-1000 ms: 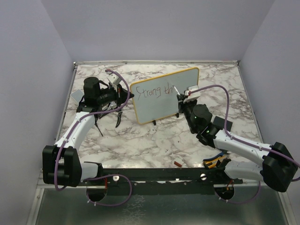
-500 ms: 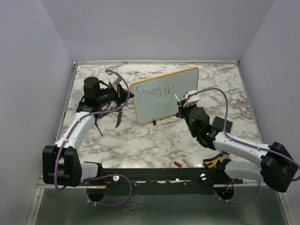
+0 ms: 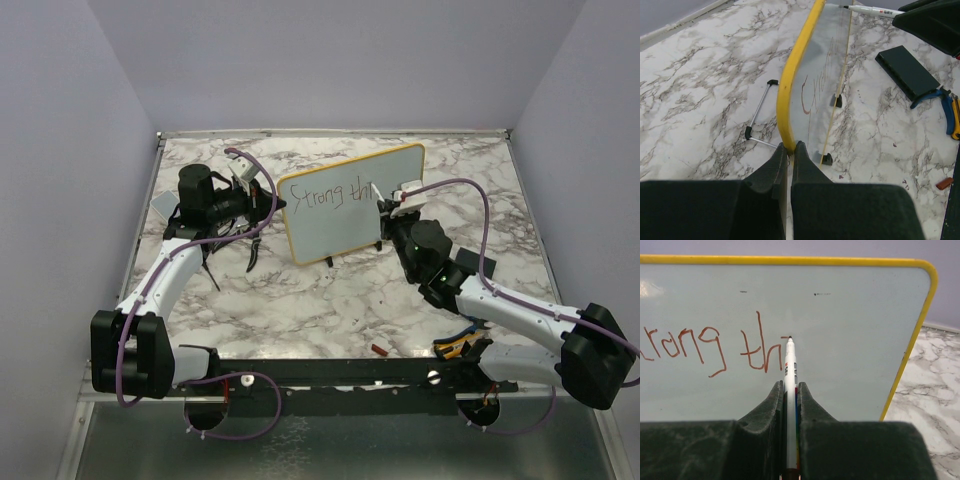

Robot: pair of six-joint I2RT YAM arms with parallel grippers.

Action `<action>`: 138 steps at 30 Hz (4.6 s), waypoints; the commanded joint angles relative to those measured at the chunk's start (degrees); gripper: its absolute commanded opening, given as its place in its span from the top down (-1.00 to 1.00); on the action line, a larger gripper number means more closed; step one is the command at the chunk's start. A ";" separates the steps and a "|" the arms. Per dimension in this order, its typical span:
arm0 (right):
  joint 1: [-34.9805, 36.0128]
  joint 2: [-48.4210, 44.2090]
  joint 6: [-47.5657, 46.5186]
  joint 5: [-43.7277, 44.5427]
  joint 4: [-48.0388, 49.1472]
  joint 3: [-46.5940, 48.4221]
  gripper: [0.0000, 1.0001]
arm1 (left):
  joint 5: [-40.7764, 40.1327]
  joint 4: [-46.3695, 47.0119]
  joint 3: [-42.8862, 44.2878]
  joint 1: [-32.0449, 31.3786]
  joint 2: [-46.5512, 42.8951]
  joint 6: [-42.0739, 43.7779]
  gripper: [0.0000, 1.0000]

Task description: Write a sentence on the whiteboard

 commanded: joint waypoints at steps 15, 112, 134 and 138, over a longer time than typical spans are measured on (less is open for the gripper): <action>-0.98 -4.74 -1.85 -0.81 2.33 -2.30 0.99 | -2.76 -1.22 -1.22 0.12 -0.68 3.10 1.00; -3.74 -3.89 -2.58 2.83 1.09 -3.23 0.99 | -2.83 -1.23 -1.22 0.10 -0.77 3.13 1.00; -7.07 -1.07 -1.18 -5.10 1.60 -2.67 0.99 | -2.77 -1.21 -1.09 0.15 -0.61 3.21 1.00; -7.06 -0.52 0.10 -4.02 -0.06 -2.70 0.99 | -2.77 -1.18 -1.13 0.13 -0.77 3.21 1.00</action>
